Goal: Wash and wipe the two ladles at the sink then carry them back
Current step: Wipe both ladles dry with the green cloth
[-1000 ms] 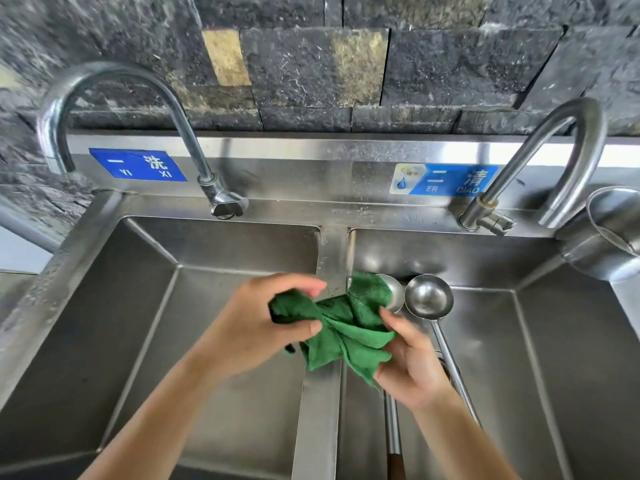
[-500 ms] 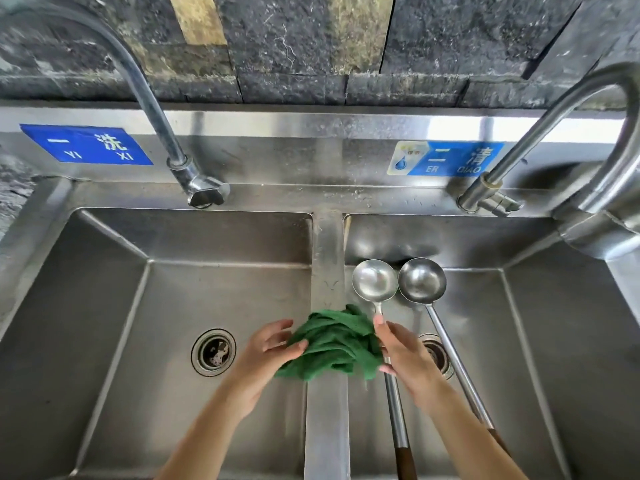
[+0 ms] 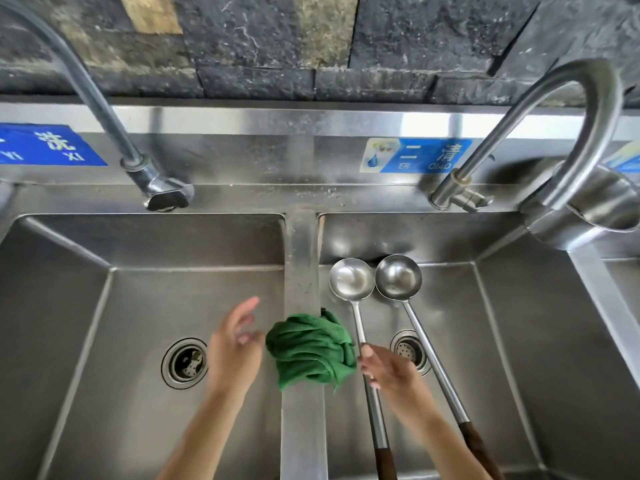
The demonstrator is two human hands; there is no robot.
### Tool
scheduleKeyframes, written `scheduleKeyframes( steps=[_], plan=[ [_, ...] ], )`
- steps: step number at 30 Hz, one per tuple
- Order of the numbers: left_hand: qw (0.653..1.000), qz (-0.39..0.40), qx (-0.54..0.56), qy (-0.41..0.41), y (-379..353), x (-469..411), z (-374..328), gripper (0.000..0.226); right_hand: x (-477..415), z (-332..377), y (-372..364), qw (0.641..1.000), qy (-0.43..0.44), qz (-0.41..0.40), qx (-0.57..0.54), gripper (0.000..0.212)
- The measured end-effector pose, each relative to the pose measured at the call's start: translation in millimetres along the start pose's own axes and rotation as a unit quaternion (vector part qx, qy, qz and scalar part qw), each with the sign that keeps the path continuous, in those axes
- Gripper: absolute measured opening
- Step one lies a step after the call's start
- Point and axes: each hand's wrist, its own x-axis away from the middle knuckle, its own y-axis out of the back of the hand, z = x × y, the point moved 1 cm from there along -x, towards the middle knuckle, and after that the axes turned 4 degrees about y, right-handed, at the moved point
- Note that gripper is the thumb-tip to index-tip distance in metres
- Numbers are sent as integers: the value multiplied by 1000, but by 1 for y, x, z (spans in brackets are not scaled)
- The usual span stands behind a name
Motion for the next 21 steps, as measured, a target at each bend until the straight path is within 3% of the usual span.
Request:
scheduleKeyframes(
  steps=[2, 3, 4, 6, 9, 11, 13, 15, 17, 21],
  plan=[
    [989, -103, 33, -97, -8, 17, -30, 40, 6, -18, 35, 993, -17, -96, 72, 33],
    [985, -105, 48, -131, -23, 27, -46, 33, 9, -28, 55, 982, -30, -129, 137, 31],
    [984, -76, 53, -154, -43, 38, -60, 26, 14, -39, 74, 967, -49, -137, 208, 30],
    [987, 56, 15, -152, -101, 51, -74, 18, 21, -60, 100, 947, -102, -116, 281, 32],
    [973, 225, -52, -9, -194, 41, -52, 10, 17, -77, 113, 955, -123, -73, 261, 37],
    [953, 250, -160, 60, -245, 35, -26, 15, 12, -83, 118, 970, -117, -62, 205, 35],
    [941, 231, -228, 97, -277, 30, 4, 19, 10, -83, 116, 976, -101, -63, 181, 13],
    [949, 225, -129, 181, -297, 31, 19, 23, 7, -89, 115, 979, -105, -64, 164, 10],
    [940, 223, -17, 256, -309, 36, 18, 7, 3, -97, 115, 984, -120, -68, 110, 15],
    [942, 228, -39, 245, -321, 41, 15, 9, 14, -98, 116, 988, -127, -91, 21, 17]
  ],
)
